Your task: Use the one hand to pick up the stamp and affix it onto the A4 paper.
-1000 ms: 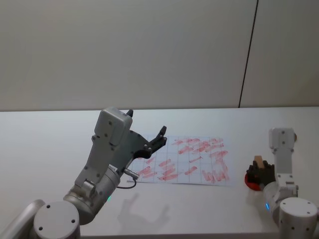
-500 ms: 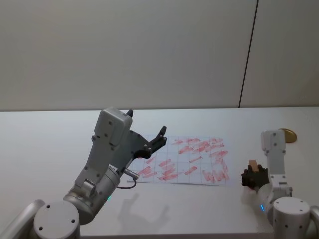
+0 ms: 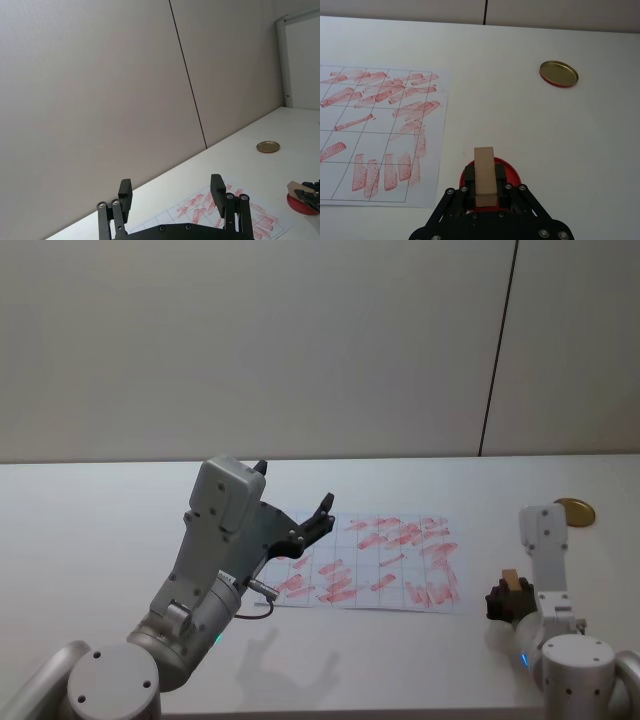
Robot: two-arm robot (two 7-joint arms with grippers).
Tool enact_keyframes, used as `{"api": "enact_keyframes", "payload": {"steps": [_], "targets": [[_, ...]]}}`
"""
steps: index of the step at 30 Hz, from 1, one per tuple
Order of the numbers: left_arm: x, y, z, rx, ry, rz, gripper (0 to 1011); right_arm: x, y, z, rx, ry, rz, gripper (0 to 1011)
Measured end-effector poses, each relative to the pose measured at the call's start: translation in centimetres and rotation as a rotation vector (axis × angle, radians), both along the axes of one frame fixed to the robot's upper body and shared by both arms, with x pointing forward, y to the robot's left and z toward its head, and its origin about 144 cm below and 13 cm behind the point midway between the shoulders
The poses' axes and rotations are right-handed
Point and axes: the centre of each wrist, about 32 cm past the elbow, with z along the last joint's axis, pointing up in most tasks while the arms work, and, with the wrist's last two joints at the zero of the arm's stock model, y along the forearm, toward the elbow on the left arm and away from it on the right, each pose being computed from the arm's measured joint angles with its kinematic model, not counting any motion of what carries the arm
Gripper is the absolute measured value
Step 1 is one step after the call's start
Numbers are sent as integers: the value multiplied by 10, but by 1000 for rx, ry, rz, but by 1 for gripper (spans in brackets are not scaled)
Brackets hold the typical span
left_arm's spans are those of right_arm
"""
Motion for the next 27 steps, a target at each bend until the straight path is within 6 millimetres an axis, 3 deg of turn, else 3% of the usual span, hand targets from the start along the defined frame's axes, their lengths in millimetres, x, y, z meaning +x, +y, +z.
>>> {"api": "enact_keyframes", "payload": {"steps": [27], "targets": [[0,0,0,0,0,0,993,5,0,-8,29,51,-26,217]]}}
